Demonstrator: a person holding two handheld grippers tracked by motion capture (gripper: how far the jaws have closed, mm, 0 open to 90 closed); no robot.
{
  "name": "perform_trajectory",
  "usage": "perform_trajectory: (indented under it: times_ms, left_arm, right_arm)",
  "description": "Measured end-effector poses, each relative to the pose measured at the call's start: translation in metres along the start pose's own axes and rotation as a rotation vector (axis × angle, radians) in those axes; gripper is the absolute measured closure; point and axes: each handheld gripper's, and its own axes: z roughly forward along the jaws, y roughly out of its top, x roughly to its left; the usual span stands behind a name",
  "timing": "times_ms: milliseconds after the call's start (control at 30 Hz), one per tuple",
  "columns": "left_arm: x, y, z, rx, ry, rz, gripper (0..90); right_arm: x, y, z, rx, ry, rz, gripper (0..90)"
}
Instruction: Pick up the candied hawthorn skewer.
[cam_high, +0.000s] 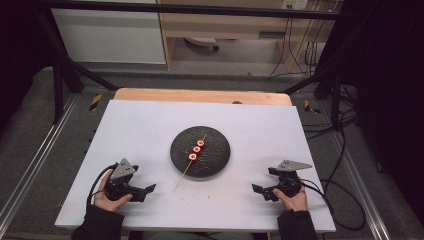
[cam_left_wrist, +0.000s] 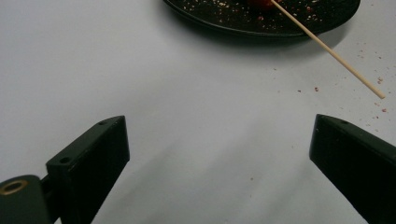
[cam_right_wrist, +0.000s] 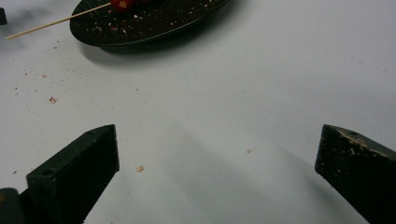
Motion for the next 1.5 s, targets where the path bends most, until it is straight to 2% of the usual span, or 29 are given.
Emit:
perform_trajectory:
  times_ms: [200, 500, 667, 867, 1067, 1200, 1333, 1500]
  left_arm:
    - [-0.002, 0.002, 0.002, -0.001, -0.007, -0.007, 4.6]
    - [-0.015, 0.015, 0.007, 0.006, -0.01, 0.009, 4.6]
    - [-0.02, 0.02, 0.01, 0.009, -0.009, 0.004, 5.1]
    - [-0.028, 0.026, 0.017, 0.031, -0.004, 0.004, 5.8]
    - [-0.035, 0.038, 0.023, 0.046, 0.0, 0.0, 7.0]
    - [-0.039, 0.05, 0.026, 0.06, 0.006, -0.003, 9.0]
    - [-0.043, 0.061, 0.031, 0.073, 0.012, -0.009, 14.2]
    - [-0.051, 0.071, 0.038, 0.1, 0.021, 0.002, 22.6]
  right_arm:
    - [0.0, 0.0, -0.001, 0.0, -0.002, 0.001, 0.7]
    - [-0.001, 0.001, -0.002, 0.0, -0.007, -0.003, 0.7]
    - [-0.001, 0.001, -0.002, 0.0, -0.011, -0.006, 0.7]
    - [-0.001, 0.001, -0.002, 0.0, -0.012, -0.008, 0.7]
    - [-0.001, 0.001, -0.002, -0.003, -0.018, -0.004, 0.7]
    - [-0.001, 0.001, -0.003, -0.004, -0.021, -0.003, 0.7]
    - [-0.001, 0.001, -0.003, -0.003, -0.022, -0.002, 0.7]
    - [-0.001, 0.001, -0.003, 0.0, -0.021, 0.0, 0.7]
